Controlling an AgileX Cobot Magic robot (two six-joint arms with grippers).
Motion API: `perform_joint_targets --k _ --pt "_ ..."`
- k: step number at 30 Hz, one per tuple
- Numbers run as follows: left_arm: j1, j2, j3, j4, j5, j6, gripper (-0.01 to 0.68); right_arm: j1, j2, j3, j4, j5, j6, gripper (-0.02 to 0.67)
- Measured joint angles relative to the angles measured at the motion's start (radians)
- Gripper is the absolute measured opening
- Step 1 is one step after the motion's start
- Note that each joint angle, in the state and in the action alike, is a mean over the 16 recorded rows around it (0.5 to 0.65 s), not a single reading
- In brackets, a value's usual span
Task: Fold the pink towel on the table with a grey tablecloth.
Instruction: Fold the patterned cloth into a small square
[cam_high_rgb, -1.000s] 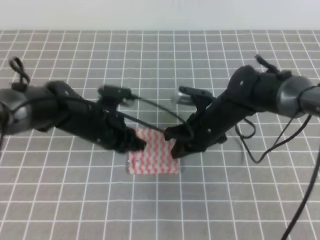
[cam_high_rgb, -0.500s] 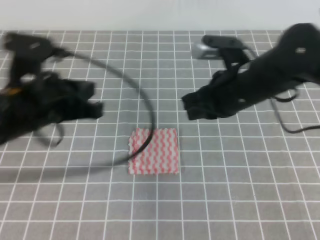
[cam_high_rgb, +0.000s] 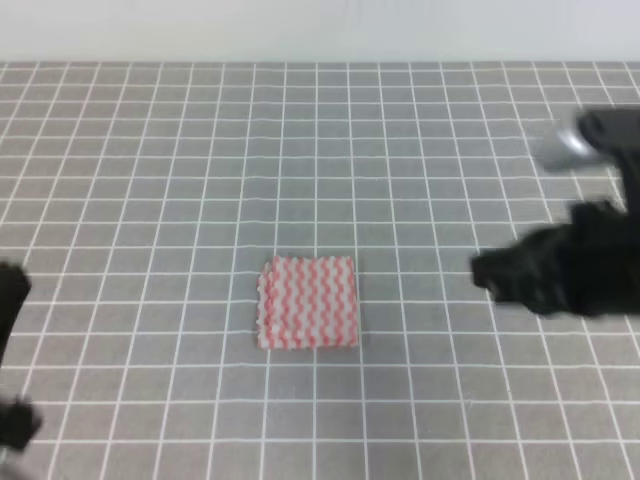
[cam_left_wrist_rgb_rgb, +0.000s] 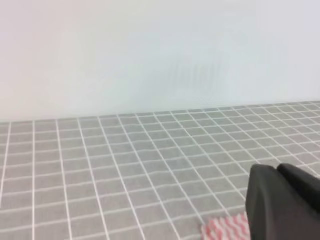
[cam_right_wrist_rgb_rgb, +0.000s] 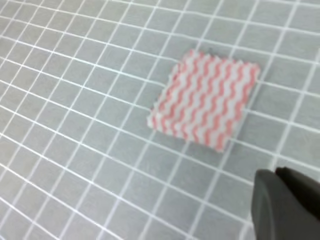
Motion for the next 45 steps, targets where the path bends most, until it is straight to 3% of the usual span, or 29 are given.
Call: perform_joint_targets --k 10,20,38,45 --pt "0.000 -0.355 0.238 -0.017 0.020 0.040 -0.003 0.000 -0.353 0.336 0.000 -0.222 -0.021 -0.016" --pt "0.000 -0.491 0.364 -0.037 0.002 0.113 -0.003 0.000 -0.643 0.596 0.024 -0.499 -0.057 -0.016" --pt "0.000 -0.500 0.373 -0.046 -0.012 0.118 -0.002 -0.006 -0.714 0.696 0.051 -0.672 -0.152 -0.016" --pt "0.000 -0.498 0.374 -0.046 -0.011 0.116 -0.002 -0.108 -0.767 0.732 0.069 -0.702 -0.231 -0.016"
